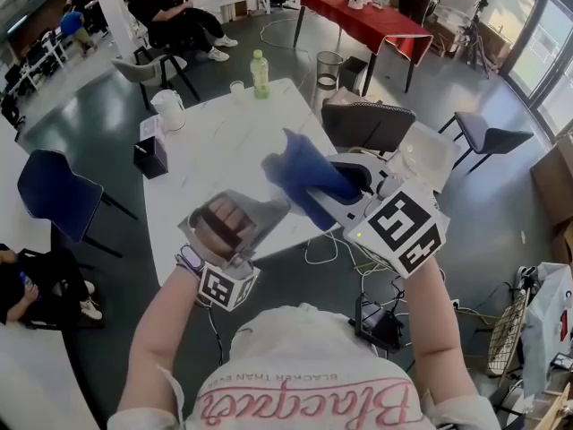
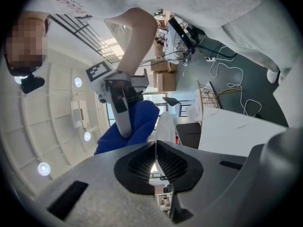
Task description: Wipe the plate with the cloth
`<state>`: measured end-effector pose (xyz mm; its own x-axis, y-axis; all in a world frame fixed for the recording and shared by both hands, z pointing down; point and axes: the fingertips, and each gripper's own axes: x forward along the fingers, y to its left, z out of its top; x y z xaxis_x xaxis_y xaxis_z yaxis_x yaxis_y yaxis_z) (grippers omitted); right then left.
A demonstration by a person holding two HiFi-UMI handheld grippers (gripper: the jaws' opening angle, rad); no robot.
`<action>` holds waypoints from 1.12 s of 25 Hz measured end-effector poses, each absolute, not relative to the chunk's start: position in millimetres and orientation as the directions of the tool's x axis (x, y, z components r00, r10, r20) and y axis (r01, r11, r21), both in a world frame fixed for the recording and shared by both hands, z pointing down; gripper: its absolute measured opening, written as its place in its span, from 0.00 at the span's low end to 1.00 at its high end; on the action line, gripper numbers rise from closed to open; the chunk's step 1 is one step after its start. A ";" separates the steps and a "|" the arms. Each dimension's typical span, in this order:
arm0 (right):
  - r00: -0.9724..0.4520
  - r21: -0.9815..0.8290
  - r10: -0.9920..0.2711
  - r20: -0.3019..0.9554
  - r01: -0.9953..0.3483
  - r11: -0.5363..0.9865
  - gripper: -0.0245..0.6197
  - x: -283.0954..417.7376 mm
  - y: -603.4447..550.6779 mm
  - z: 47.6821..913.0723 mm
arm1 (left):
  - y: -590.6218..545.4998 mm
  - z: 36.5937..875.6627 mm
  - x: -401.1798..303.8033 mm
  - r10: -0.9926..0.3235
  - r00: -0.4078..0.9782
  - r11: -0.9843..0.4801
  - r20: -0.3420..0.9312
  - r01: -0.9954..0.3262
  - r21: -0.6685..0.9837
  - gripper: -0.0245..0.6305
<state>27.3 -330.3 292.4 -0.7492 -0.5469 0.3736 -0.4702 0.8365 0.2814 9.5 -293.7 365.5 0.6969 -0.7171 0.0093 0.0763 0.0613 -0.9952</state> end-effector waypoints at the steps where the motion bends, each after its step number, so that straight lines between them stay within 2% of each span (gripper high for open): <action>1: -0.750 0.299 -0.533 0.393 -0.444 0.845 0.22 19.2 -327.9 294.6 | -291.3 365.1 11.6 -0.711 0.703 0.065 0.010 0.081 -0.995 0.06; 4: -0.737 0.349 -0.511 0.442 -0.383 0.855 0.22 0.5 -327.8 303.9 | -284.4 364.2 17.6 -0.696 0.718 0.079 0.008 0.087 -0.993 0.06; 9: -0.709 0.384 -0.525 0.471 -0.371 0.846 0.22 -6.7 -349.0 316.3 | -282.7 365.5 21.6 -0.690 0.724 0.091 0.019 0.112 -0.989 0.06; 28: -0.487 0.328 -0.660 0.573 -0.602 0.728 0.22 96.2 -411.8 387.4 | -281.8 361.0 10.1 -0.713 0.701 0.090 -0.007 0.082 -0.993 0.06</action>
<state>96.2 -411.8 387.4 -0.4867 -0.6596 0.5728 -0.6017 0.7285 0.3276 10.1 -281.8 361.0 0.7007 -0.7134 -0.0072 0.0818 0.0904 -0.9925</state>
